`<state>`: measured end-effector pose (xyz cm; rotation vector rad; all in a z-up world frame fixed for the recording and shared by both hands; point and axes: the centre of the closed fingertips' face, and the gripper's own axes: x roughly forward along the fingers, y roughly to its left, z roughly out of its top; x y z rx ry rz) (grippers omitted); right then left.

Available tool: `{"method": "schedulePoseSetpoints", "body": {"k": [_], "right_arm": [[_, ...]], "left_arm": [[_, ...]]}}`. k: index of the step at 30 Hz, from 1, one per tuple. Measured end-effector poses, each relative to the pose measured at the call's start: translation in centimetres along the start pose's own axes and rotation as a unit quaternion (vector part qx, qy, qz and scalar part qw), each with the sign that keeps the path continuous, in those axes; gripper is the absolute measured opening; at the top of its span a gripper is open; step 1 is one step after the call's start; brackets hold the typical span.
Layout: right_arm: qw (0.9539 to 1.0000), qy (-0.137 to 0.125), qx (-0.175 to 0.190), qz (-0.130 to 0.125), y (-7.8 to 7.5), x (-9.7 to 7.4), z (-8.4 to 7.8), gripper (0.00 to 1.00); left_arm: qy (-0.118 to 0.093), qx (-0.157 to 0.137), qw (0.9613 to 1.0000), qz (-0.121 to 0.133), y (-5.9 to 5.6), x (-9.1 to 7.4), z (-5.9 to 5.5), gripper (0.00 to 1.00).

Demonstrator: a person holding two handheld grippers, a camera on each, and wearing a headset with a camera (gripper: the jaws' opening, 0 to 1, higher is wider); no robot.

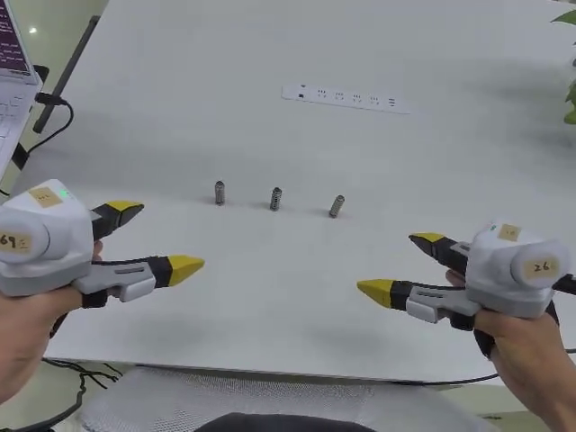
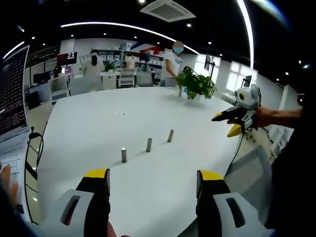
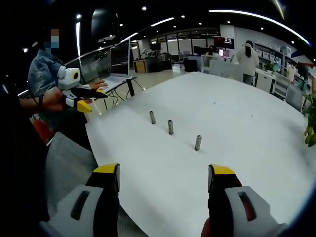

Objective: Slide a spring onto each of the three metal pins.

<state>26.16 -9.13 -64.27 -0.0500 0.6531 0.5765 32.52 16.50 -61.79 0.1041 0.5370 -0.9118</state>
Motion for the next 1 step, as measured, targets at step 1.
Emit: {"method": "schedulePoseSetpoints", "body": {"k": [1], "right_arm": [[1.0, 0.0, 0.0, 0.001, 0.01, -0.01, 0.05, 0.72]], "left_arm": [[0.0, 0.0, 1.0, 0.0, 0.02, -0.03, 0.01, 0.68]]}}
